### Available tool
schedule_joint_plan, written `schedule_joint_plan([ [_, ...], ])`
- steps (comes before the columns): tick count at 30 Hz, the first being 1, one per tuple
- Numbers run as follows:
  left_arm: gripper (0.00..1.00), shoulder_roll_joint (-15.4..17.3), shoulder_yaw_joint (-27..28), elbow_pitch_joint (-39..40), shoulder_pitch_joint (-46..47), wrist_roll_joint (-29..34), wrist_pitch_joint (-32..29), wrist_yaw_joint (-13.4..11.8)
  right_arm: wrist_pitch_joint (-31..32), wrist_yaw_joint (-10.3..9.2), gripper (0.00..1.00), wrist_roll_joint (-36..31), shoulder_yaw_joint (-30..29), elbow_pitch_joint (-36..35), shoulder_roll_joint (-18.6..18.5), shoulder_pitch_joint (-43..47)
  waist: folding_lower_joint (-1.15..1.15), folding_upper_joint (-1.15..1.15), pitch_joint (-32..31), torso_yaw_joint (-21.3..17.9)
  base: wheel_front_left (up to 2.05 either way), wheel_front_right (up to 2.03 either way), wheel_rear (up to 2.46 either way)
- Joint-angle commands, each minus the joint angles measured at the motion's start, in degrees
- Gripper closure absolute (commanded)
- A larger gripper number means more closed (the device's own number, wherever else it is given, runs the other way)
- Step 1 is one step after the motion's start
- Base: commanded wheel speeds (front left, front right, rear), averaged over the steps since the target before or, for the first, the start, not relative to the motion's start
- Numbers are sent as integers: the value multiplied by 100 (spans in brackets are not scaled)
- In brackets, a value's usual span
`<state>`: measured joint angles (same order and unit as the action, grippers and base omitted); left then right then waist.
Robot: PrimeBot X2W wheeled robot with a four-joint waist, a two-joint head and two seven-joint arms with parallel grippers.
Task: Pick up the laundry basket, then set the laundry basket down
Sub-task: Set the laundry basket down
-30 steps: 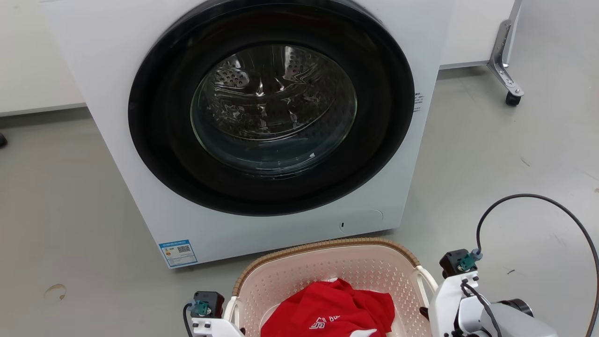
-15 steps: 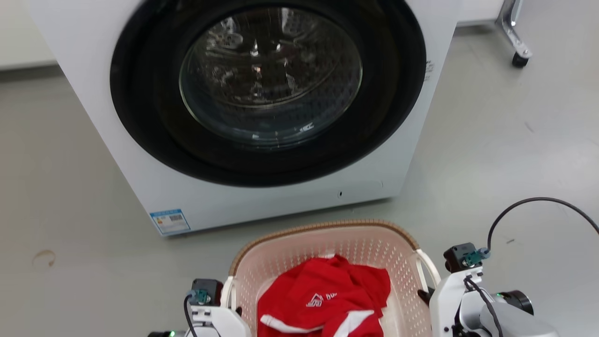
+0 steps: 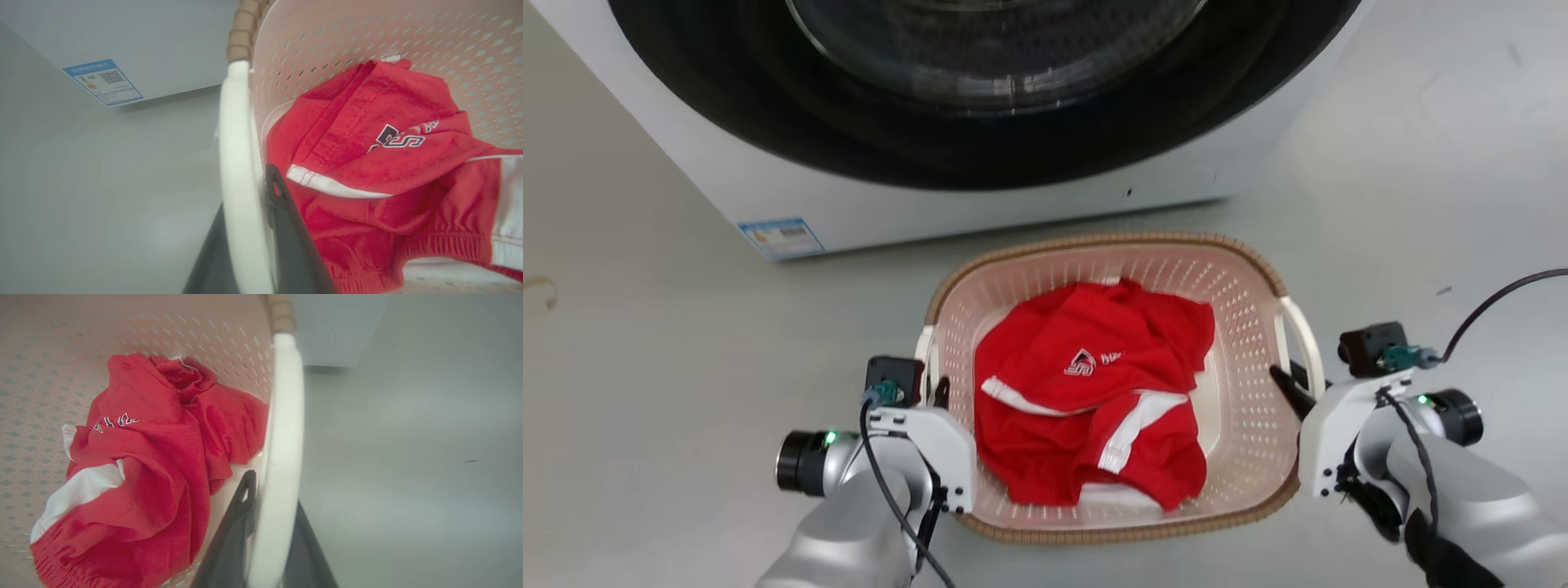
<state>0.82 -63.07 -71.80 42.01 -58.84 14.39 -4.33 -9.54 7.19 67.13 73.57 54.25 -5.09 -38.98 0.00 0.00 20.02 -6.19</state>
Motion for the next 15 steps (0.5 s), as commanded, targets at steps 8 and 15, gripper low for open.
schedule_joint_plan([
  [8,100,253,404,638,552,603,59,-545,-503,30,100,-52,-56,-172,-626,-432,0,0,1330,157,0,0,0],
  [15,100,263,913,1142,719,1251,60,-815,-543,30,100,-297,-566,-407,-954,-698,0,0,2050,296,0,0,0],
])
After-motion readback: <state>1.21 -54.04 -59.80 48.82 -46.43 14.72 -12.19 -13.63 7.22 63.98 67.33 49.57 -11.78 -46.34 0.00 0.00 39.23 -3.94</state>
